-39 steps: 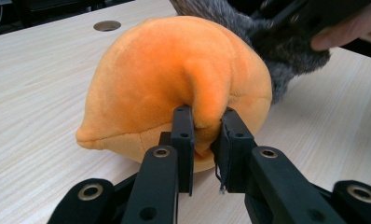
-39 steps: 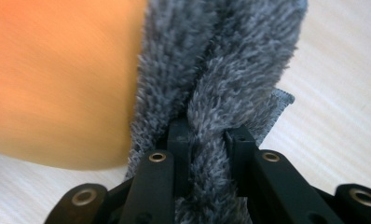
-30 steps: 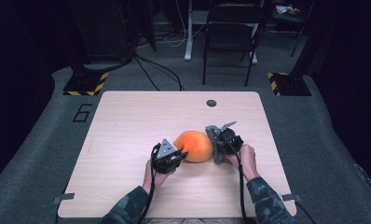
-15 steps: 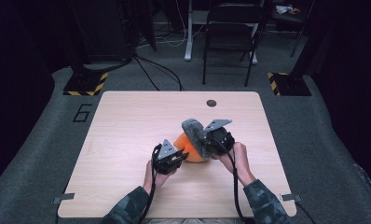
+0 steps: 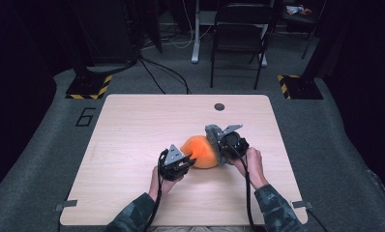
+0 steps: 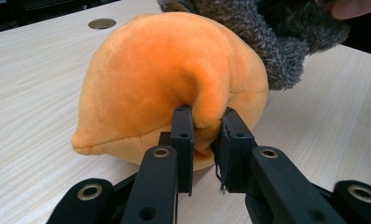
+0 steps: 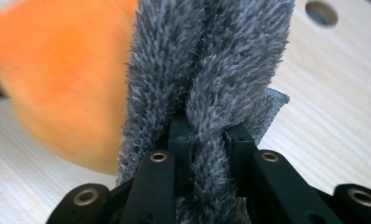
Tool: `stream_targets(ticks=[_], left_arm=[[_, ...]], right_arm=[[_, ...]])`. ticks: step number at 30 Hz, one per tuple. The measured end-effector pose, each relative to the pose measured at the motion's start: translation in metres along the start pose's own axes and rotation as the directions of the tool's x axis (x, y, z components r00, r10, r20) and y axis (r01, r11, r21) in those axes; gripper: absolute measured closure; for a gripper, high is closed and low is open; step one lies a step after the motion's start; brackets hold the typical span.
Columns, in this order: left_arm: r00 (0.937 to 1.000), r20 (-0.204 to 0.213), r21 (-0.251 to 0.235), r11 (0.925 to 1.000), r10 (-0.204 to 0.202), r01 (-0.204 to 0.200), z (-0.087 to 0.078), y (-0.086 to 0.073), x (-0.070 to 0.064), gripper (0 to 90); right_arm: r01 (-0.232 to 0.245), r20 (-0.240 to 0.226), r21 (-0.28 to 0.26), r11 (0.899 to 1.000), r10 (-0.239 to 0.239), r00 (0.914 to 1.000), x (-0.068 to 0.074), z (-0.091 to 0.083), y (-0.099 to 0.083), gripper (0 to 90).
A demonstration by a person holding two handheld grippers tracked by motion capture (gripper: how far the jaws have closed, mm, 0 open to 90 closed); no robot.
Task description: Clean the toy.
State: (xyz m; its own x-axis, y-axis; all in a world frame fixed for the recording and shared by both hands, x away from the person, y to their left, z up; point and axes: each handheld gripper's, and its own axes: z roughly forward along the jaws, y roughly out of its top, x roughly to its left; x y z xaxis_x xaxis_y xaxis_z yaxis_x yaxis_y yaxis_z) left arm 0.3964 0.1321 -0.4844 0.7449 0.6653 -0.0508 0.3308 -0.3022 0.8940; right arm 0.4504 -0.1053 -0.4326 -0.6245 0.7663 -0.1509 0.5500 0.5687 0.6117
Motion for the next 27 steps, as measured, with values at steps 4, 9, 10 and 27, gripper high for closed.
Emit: stream_targets(ticks=[4, 9, 10, 27], left_arm=[[1.0, 0.001, -0.001, 1.0, -0.001, 0.001, 0.0, 0.0, 0.0, 78.3], [1.0, -0.002, -0.007, 1.0, -0.005, 0.005, 0.001, 0.0, 0.0, 78.2], [1.0, -0.001, -0.005, 1.0, -0.005, 0.005, 0.0, 0.0, 0.0, 78.2], [1.0, 0.003, -0.003, 1.0, -0.008, 0.008, 0.0, -0.001, 0.002, 77.6]], right_arm=[[-0.036, 0.011, 0.045, 0.998, 0.035, 0.9993, -0.01, 0.015, -0.009, 76.8], [-0.087, 0.017, 0.128, 0.988, 0.086, 0.9962, -0.013, 0.035, -0.021, 76.8], [-0.085, 0.018, 0.137, 0.987, 0.083, 0.9964, -0.014, 0.039, -0.023, 76.7], [-0.041, -0.01, -0.026, 0.999, 0.041, 0.9991, -0.009, -0.025, 0.006, 76.7]])
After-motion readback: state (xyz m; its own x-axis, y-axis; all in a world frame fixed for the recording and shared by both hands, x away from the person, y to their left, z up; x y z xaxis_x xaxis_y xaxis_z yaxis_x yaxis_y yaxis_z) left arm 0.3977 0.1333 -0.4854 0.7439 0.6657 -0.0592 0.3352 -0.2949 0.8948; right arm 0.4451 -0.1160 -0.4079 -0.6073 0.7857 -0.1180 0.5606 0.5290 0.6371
